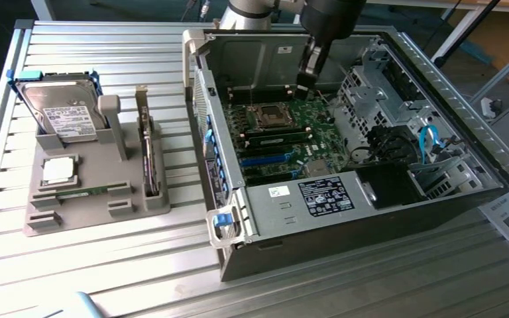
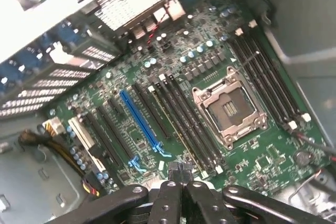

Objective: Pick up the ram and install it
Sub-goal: 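Press down the ram until it locks into place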

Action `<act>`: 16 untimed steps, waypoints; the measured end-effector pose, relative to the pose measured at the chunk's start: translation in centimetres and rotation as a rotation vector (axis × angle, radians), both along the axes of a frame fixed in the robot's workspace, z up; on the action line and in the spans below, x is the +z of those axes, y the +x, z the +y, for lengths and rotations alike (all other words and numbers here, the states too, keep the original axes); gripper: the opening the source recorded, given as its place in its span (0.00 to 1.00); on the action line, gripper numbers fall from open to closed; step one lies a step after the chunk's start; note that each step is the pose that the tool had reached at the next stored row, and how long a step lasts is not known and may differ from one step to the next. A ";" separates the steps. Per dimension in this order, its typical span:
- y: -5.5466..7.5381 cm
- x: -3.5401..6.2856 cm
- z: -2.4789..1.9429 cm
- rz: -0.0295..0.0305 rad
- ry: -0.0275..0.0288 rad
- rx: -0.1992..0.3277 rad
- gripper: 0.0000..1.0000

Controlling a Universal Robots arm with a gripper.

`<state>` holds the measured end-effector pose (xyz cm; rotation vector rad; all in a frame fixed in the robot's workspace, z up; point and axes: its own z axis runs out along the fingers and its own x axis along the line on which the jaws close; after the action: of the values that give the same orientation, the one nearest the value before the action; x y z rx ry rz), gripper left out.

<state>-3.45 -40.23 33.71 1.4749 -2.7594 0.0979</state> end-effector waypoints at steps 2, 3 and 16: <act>0.0 0.00 0.00 -0.0001 -0.0001 -0.052 0.11; 0.0 0.00 0.00 -0.0002 0.0000 -0.080 0.11; 0.0 0.00 0.00 -0.0006 -0.0001 -0.435 0.11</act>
<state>-3.45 -40.23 33.71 0.8414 -3.0005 0.0920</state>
